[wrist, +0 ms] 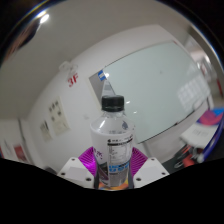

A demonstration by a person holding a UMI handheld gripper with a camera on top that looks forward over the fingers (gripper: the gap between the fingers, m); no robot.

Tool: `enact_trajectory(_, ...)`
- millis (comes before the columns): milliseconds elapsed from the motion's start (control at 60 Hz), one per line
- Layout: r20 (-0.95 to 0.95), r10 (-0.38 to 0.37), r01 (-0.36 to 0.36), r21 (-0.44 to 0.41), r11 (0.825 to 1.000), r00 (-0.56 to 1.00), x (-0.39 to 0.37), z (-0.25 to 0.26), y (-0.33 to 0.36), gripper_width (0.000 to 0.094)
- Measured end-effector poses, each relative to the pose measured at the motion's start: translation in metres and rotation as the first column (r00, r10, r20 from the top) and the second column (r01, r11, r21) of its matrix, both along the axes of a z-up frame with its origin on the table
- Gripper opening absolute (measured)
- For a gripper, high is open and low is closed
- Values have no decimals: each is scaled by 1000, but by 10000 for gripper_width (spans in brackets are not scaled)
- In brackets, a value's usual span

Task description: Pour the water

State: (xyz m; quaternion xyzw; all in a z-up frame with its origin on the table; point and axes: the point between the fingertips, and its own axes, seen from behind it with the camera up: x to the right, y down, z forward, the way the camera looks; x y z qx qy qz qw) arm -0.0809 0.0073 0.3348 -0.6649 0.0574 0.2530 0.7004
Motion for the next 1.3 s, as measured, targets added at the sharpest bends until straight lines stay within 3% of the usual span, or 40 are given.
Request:
enact_trajectory(100,249,-136,149,-34,988,959,58,-43,23,375)
enact_trajectory(183,389,-169,223,-98,970,906,93,-99,17,376)
enact_trajectory(250,453,-141,234,-156,960,880,122,-159,22,374)
enact_trajectory(367,536,-108,268,-229,936,837,131,-210,11,373)
enact_trajectory(550,550,-58,263,-302,916,833,147,-282,13,403)
enact_trajectory(583,536,-85,265,-268,926,840,148,-276,12,384)
enact_trajectory(650,509,-101,279,-287,916,855,151,-280,10,407)
enact_trajectory(667,503,-105,278,-283,918,858,151,-278,10,459)
enact_trajectory(767,504,-95,275,-296,915,858,151,-279,12,543)
enact_trajectory(867,509,-47,273,-380,884,860,151,-294,6,861)
enact_trajectory(900,507,-50,283,-393,875,860,152,-294,2,820)
enact_trajectory(933,511,-64,299,-393,869,857,155,-290,-2,839)
enact_trajectory(1183,566,-99,362,-374,854,819,160,-242,-72,846)
enact_trajectory(1300,574,-112,372,-359,856,811,151,-212,-129,845)
